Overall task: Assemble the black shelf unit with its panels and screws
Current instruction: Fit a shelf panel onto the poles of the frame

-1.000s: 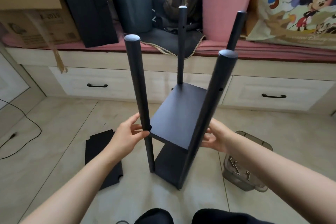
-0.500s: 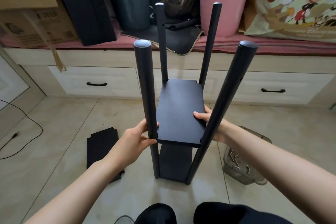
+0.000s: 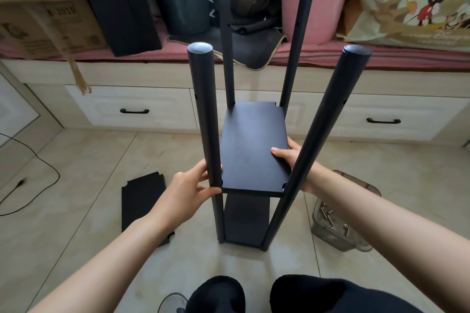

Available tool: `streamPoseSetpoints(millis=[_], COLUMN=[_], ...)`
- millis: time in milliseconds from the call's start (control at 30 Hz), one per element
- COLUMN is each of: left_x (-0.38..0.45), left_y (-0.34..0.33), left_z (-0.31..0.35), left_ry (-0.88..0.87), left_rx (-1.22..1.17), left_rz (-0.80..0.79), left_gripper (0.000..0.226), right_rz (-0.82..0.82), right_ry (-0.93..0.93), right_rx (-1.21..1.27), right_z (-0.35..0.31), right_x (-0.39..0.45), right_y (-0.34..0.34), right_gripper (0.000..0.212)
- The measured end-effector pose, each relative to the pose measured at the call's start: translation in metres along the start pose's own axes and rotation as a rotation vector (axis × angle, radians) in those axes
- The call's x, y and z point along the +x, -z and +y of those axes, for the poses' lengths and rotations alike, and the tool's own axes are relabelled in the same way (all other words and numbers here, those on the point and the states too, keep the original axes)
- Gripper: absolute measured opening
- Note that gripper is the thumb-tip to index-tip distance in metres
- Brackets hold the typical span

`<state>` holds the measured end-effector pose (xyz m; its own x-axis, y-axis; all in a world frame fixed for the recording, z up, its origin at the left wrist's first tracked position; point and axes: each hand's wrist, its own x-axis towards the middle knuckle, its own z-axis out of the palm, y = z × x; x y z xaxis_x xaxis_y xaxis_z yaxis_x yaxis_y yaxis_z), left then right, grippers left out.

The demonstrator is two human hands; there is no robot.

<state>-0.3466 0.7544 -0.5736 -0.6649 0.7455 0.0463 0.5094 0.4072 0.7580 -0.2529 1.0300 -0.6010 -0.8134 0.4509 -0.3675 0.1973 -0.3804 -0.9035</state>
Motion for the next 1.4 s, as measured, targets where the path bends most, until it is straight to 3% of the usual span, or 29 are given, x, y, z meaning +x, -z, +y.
streamPoseSetpoints(millis=[133,267,433,533,600,667,733,800,967,1167,1333,1400], left_x=[-0.001,-0.001,-0.002,0.000,0.002,0.007,0.017,0.027,0.052,0.072,0.071,0.069], left_y=[-0.001,0.001,0.003,0.006,0.008,0.008,0.005,-0.002,-0.014,-0.014,-0.020,-0.020], left_z=[0.003,0.001,-0.002,-0.002,-0.009,-0.015,-0.017,-0.009,0.014,0.019,0.013,0.014], left_ry=[0.001,0.017,0.013,0.049,0.142,0.326,0.523,0.609,0.566,0.571,0.504,0.491], left_rx=[-0.022,-0.078,-0.113,-0.157,-0.264,-0.526,-0.825,-0.952,-0.840,-0.940,-1.054,-1.059], left_rz=[0.001,-0.027,-0.079,-0.105,-0.114,-0.129,-0.111,-0.087,-0.181,-0.251,-0.272,-0.261], left_gripper=[0.065,0.073,0.062,0.071,0.076,0.073,0.048,0.027,0.024,0.030,0.024,0.021], right_rz=[0.110,0.068,-0.043,-0.057,-0.055,-0.056,-0.070,-0.081,-0.122,-0.175,0.018,-0.041], right_ry=[0.011,-0.019,0.035,0.041,0.034,0.034,0.034,0.031,0.026,-0.019,-0.024,-0.023], right_rx=[-0.040,0.004,0.054,0.043,0.037,0.041,0.052,0.059,0.078,0.086,-0.124,-0.217], right_z=[0.005,0.005,0.006,0.004,0.004,0.005,0.005,0.003,-0.004,-0.013,-0.020,-0.021], right_x=[0.000,-0.003,-0.004,-0.003,-0.003,-0.002,-0.003,-0.004,-0.010,-0.020,-0.037,-0.049], right_y=[-0.006,-0.001,0.006,0.008,0.008,0.008,0.008,0.007,0.007,0.011,0.021,0.026], right_gripper=[0.042,0.039,0.042,0.048,0.049,0.048,0.048,0.049,0.048,0.031,0.025,0.024])
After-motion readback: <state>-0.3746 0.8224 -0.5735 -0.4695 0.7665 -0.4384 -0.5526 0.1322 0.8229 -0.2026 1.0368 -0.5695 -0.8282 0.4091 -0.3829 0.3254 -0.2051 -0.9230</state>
